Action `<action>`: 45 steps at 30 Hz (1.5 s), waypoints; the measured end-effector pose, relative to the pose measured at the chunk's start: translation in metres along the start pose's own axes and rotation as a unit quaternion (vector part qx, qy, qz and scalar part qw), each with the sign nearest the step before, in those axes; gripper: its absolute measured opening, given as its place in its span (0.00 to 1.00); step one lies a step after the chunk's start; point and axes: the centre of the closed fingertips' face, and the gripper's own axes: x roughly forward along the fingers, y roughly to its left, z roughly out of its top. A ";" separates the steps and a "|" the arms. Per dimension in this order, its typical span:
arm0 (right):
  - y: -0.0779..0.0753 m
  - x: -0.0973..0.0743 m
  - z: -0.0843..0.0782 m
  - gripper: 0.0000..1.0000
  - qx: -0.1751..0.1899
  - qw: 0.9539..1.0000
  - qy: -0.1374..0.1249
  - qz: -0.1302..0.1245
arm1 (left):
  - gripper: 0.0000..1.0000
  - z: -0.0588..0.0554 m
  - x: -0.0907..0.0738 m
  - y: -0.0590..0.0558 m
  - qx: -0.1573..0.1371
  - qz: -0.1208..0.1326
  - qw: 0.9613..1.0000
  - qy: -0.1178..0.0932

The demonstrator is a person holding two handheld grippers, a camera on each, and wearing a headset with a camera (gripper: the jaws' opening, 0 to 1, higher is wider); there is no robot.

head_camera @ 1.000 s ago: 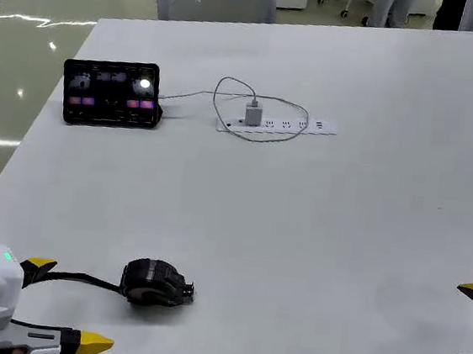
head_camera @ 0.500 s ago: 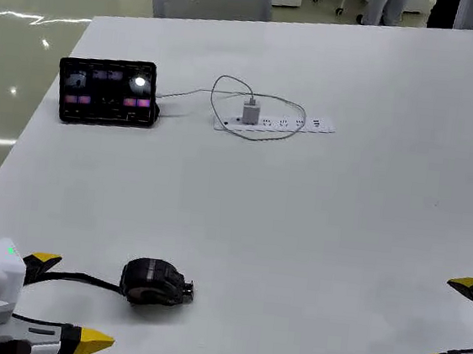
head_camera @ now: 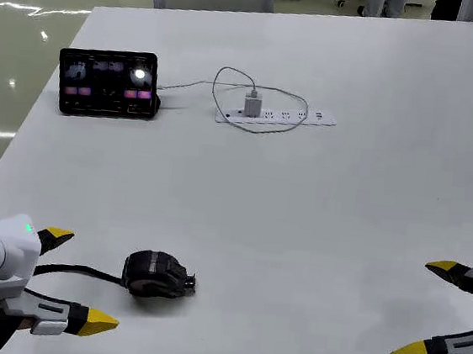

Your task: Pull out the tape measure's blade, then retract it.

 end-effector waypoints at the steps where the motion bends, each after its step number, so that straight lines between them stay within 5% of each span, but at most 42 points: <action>1: -0.002 0.002 0.001 0.99 0.000 1.000 0.008 -0.002 | 0.99 0.001 0.001 -0.001 0.005 -0.004 1.000 -0.002; 25: -0.007 0.042 0.049 0.99 -0.065 0.997 0.008 0.029 | 0.99 0.017 0.032 -0.014 0.087 -0.059 0.993 0.044; 31: 0.000 0.055 0.056 0.99 -0.080 0.996 0.011 0.050 | 0.99 0.026 0.040 -0.020 0.107 -0.076 0.990 0.046; 45: 0.021 0.089 0.077 0.99 -0.122 0.988 0.001 0.095 | 0.95 0.028 0.060 -0.023 0.152 -0.106 0.979 0.083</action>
